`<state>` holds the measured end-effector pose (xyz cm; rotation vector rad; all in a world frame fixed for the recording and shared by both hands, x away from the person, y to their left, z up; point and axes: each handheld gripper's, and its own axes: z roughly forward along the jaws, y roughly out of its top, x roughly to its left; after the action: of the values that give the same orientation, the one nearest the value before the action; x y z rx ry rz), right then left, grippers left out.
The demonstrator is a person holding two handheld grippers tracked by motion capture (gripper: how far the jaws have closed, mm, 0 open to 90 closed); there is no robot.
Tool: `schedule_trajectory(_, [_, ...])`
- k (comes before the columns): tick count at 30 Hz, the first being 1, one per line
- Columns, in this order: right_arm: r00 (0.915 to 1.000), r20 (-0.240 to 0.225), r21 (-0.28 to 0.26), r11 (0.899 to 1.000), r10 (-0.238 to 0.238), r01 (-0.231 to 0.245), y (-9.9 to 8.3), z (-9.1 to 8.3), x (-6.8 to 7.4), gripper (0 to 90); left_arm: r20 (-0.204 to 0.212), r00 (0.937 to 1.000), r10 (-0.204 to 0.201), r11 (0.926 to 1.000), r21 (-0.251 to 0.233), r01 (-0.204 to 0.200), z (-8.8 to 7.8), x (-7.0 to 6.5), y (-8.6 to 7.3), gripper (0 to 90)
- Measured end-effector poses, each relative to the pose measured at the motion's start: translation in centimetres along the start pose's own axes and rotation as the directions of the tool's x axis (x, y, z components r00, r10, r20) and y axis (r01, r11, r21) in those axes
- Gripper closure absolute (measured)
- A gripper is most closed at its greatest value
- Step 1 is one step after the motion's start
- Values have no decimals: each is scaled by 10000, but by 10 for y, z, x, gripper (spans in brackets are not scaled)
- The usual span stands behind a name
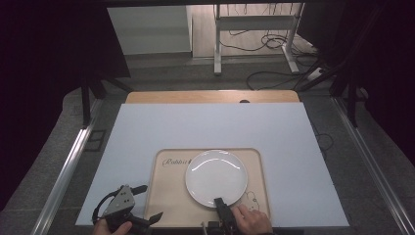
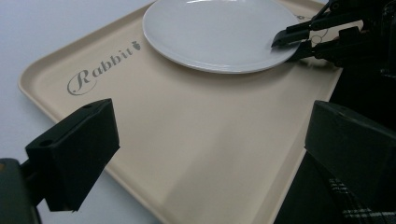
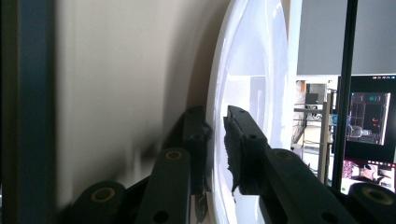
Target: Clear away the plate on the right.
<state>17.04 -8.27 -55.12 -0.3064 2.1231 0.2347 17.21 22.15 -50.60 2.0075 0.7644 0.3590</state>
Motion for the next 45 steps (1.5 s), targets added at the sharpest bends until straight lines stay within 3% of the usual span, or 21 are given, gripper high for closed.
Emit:
schedule_trajectory(1, [9998, 169, -117, 9999, 70, -68, -1, 0, 1, 754, -1, 10000, -3, 10000, -7, 3, 0, 0, 0, 26])
schedule_trajectory(2, [10000, -21, 9, 10000, 37, -37, 0, 0, -1, 749, -2, 10000, -4, 10000, -11, 4, 0, 0, 0, 26])
schedule_trajectory(6, [9999, -68, 122, 9999, 123, -122, -2, -2, -1, 723, 3, 10000, -6, 10000, -22, 6, 0, 0, 0, 26])
schedule_trajectory(24, [9980, -429, -35, 9989, 467, -469, -9, -10, -8, 689, -1, 10000, 4, 10000, -27, -4, 0, 0, 0, 26])
schedule_trajectory(38, [9981, -368, -127, 9987, 493, -498, -12, -19, -11, 667, -8, 10000, 2, 10000, -37, -2, 0, 0, 0, 26])
schedule_trajectory(45, [9966, -387, -108, 9973, 727, -731, -16, -21, -14, 653, -4, 10000, -4, 10000, -37, 4, 0, 0, 0, 26])
